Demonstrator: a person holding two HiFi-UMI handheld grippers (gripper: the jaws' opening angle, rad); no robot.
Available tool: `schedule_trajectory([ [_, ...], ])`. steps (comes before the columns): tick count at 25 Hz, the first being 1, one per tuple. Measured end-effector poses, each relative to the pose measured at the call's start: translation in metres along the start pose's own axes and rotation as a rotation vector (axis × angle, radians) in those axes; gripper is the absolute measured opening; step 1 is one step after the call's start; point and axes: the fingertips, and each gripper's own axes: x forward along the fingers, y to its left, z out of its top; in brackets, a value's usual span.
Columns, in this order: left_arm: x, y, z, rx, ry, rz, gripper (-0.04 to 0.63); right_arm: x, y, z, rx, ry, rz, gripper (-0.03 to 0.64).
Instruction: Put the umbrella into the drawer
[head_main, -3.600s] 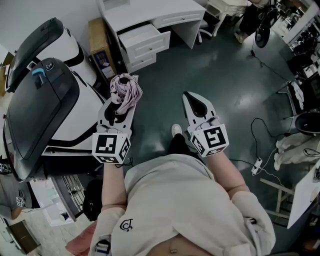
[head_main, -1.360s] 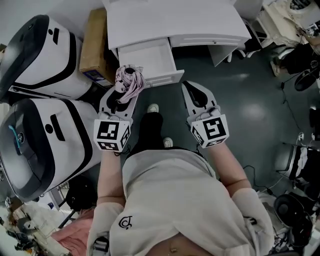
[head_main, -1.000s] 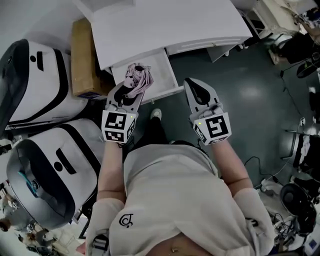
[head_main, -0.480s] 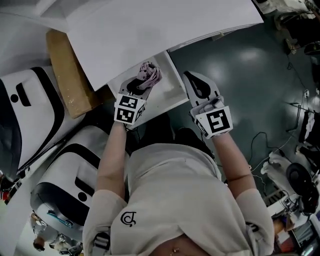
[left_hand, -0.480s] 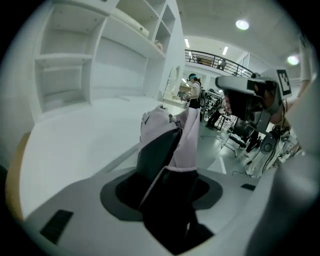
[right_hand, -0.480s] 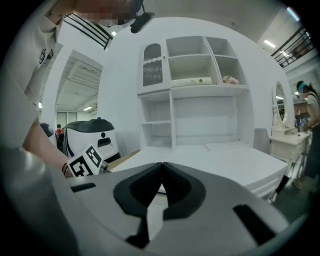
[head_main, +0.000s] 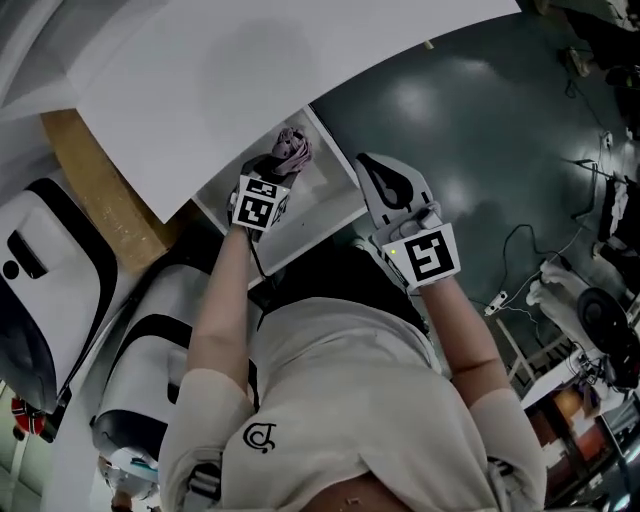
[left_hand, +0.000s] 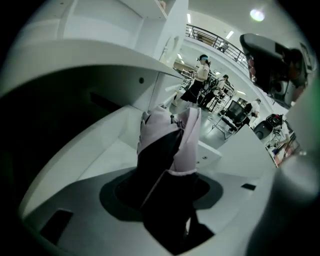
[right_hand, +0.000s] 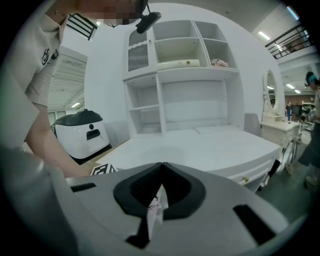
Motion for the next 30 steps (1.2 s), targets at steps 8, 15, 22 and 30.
schedule_trajectory([
  [8,0.044,-0.006,-0.015,0.043,0.1,-0.032,0.239,-0.003,-0.018,-0.022,0.033,0.047,-0.047,0.007],
  [15,0.057,0.008,-0.033,-0.009,0.149,0.048,0.262,0.0,-0.014,-0.034,0.052,0.074,-0.028,0.007],
  [22,0.035,0.01,-0.012,-0.052,0.072,0.065,0.39,0.008,-0.004,-0.024,0.048,0.067,0.02,0.008],
  [30,-0.06,-0.022,0.063,0.019,-0.186,0.158,0.199,0.01,0.018,0.015,-0.025,-0.017,0.118,0.008],
])
